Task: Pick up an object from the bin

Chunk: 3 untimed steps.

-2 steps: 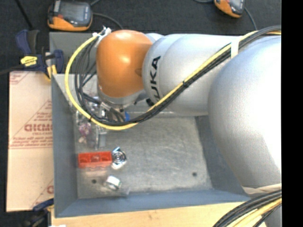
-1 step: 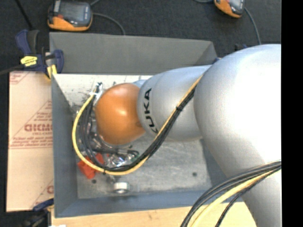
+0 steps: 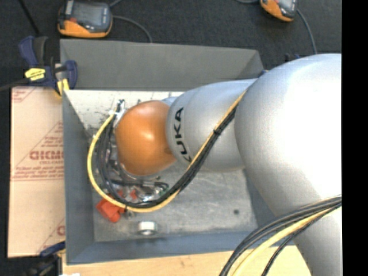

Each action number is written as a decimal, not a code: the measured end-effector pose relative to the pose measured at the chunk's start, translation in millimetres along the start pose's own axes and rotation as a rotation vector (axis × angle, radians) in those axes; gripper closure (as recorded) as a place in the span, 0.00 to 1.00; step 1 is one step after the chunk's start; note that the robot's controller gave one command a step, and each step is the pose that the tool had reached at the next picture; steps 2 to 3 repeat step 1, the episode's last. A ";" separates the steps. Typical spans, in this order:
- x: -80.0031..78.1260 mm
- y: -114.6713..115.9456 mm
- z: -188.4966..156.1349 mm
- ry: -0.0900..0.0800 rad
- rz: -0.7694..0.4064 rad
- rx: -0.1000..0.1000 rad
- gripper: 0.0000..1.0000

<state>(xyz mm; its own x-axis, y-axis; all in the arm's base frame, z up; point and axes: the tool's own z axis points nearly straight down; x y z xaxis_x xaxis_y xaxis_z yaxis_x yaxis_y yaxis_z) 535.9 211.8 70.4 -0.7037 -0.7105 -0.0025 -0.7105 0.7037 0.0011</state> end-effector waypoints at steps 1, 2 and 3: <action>-0.6 13.2 -135.4 -0.008 -0.022 0.006 1.00; -0.6 13.2 -135.4 -0.008 -0.022 0.006 1.00; -0.6 13.2 -135.4 -0.008 -0.022 0.006 1.00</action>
Offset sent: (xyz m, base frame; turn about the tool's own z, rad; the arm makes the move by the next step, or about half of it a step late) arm -0.0115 0.0089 0.1297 -0.0263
